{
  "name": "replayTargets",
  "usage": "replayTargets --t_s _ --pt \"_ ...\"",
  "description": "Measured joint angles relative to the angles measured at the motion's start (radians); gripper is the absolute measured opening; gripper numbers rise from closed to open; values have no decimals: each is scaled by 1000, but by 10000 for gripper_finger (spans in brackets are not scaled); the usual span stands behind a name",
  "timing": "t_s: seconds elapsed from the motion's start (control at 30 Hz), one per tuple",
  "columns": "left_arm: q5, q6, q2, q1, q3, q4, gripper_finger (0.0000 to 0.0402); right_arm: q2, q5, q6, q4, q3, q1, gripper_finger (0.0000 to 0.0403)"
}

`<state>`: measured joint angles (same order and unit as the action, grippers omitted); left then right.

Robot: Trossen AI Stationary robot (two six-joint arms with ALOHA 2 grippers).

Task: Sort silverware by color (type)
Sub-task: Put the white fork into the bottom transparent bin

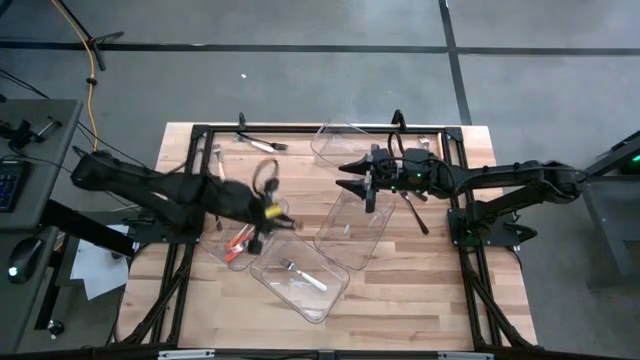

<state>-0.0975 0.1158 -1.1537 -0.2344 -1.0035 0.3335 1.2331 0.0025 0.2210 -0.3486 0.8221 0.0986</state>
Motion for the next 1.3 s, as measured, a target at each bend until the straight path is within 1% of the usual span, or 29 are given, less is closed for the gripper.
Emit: replayTargets --t_s 0.1,0.3,0.37,0.5,0.63,0.77,0.97,1.3 --pt "-33 -9 -85 -77 -42 25 14 0 0 -20 0 0 0 195" --pt "-36 -32 -270 -174 -64 23 14 0 0 -21 20 0 0 195" --pt "-32 -29 -329 -190 -64 25 13 0 0 -22 27 0 0 195" --pt "50 27 -437 -207 -65 20 13 0 0 -24 34 0 0 195" --pt "63 73 -511 -208 -65 34 15 0 0 -21 37 0 0 195" --pt "36 88 -545 -204 -65 48 21 0 1 -12 37 0 0 195" --pt "35 88 -559 -204 -65 84 32 0 1 -12 36 0 0 195" --pt "34 77 -559 -198 -65 88 88 0 1 -12 37 0 0 195"
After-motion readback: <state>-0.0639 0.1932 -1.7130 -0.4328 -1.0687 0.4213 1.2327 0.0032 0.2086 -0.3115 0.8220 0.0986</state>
